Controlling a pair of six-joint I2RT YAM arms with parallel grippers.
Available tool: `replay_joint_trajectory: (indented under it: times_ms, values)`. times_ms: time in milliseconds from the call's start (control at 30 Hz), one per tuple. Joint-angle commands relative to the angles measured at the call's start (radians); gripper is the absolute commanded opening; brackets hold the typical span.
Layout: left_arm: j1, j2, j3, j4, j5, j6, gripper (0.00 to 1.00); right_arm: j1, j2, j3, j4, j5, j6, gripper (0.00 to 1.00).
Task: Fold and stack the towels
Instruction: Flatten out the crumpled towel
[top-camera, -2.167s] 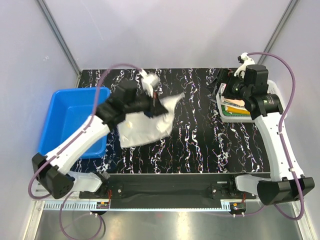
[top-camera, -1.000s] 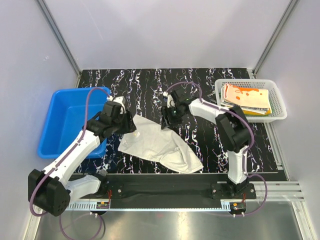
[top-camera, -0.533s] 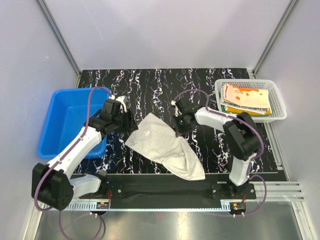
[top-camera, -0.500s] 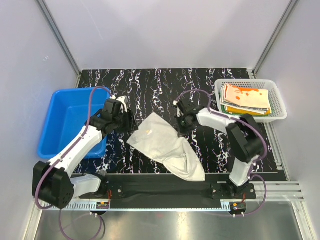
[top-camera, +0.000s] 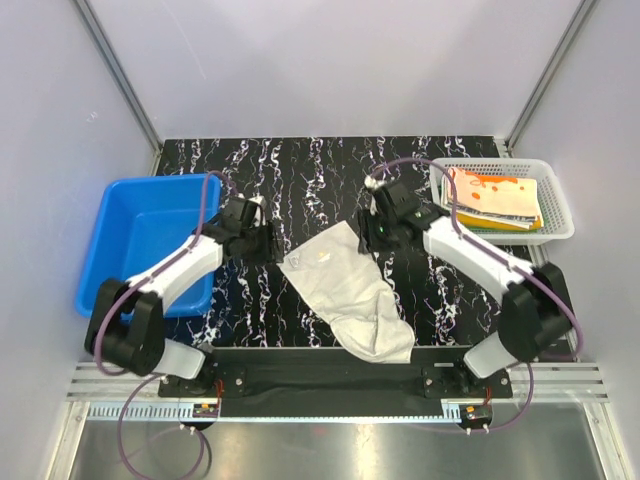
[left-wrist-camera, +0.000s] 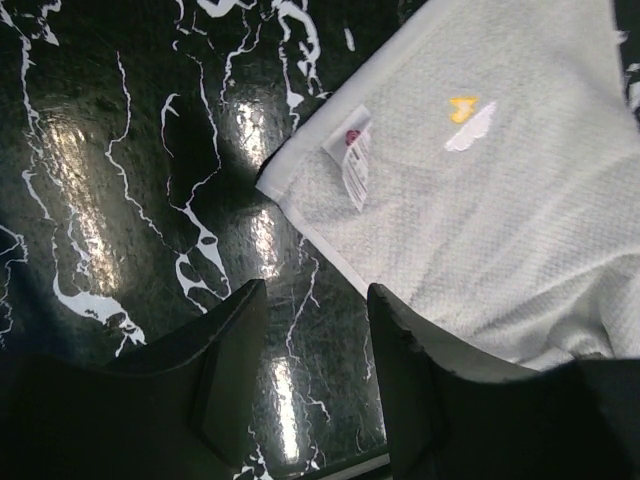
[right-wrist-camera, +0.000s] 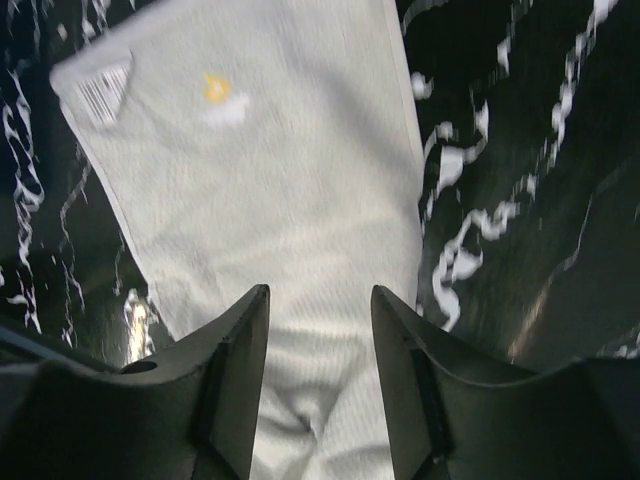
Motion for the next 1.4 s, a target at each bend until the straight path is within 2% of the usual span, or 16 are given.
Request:
replay_joint_trajectory:
  times_ms: [0, 167, 333, 633, 867, 1000, 1133, 1200, 1333, 1367]
  values:
    - [-0.003, 0.083, 0.026, 0.083, -0.031, -0.035, 0.49, -0.031, 0.153, 0.148, 0.098, -0.026, -0.12, 0.53]
    - [-0.006, 0.141, 0.012, 0.109, -0.131, -0.072, 0.49, -0.065, 0.395, 0.372, 0.112, -0.078, -0.226, 0.54]
    - [-0.006, 0.189, -0.002, 0.172, -0.137, -0.103, 0.49, -0.072, 0.539, 0.533, 0.109, -0.086, -0.291, 0.53]
    - [-0.015, 0.285, -0.005, 0.224, -0.093, -0.126, 0.49, -0.097, 0.71, 0.661, 0.071, -0.113, -0.36, 0.56]
    - [-0.027, 0.307, -0.014, 0.226, -0.114, -0.127, 0.46, -0.097, 0.756, 0.644, 0.071, -0.152, -0.362, 0.57]
    - [-0.031, 0.321, -0.011, 0.221, -0.116, -0.123, 0.4, -0.098, 0.777, 0.641, 0.06, -0.156, -0.359, 0.57]
    - [-0.031, 0.325, -0.008, 0.223, -0.12, -0.118, 0.29, -0.097, 0.782, 0.619, 0.071, -0.15, -0.36, 0.57]
    - [-0.031, 0.33, 0.001, 0.223, -0.116, -0.115, 0.2, -0.097, 0.788, 0.621, 0.065, -0.15, -0.362, 0.56]
    - [-0.031, 0.335, 0.012, 0.223, -0.101, -0.109, 0.06, -0.097, 0.779, 0.595, 0.083, -0.167, -0.354, 0.49]
    - [-0.031, 0.333, 0.018, 0.223, -0.098, -0.107, 0.03, -0.098, 0.774, 0.593, 0.087, -0.168, -0.353, 0.45]
